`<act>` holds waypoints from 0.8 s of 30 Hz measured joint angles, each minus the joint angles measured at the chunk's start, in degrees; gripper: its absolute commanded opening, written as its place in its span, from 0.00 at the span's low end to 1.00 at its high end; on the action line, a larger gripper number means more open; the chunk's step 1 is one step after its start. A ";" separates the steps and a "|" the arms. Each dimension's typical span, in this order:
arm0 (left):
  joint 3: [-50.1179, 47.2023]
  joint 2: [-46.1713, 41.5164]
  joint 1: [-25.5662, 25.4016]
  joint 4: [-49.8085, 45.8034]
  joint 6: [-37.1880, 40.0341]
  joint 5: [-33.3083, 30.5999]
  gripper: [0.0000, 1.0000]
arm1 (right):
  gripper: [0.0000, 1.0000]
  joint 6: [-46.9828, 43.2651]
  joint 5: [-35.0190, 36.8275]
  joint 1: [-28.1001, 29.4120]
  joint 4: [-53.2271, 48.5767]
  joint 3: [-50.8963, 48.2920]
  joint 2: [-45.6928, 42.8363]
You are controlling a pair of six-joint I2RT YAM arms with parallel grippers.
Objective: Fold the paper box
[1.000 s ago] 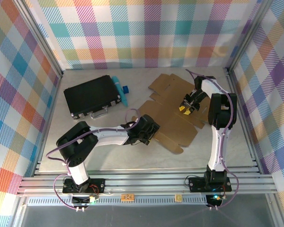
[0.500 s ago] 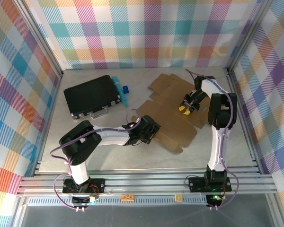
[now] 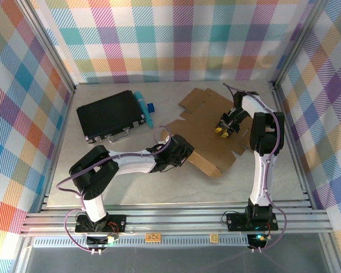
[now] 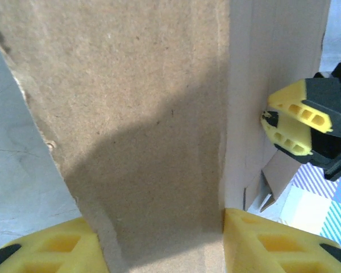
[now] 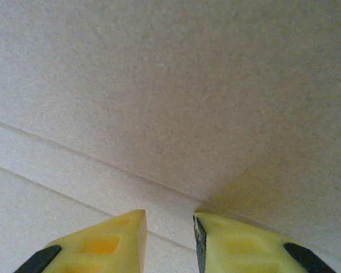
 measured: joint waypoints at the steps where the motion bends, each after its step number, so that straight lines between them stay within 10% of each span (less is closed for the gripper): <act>1: 0.24 -0.35 0.00 -0.48 0.37 -0.26 0.48 | 0.31 0.00 0.00 0.00 0.00 0.00 0.00; 14: 0.44 -2.80 -0.02 -2.10 2.19 -0.79 0.41 | 0.31 0.00 0.00 0.00 0.00 0.00 0.02; 20: 0.44 -3.10 -0.02 -3.02 2.49 -1.60 0.00 | 0.31 0.00 0.09 0.00 0.04 0.11 0.02; 24: 0.57 -3.76 -0.02 -4.13 2.29 -2.54 0.00 | 0.30 0.00 0.85 -0.37 0.66 0.74 0.09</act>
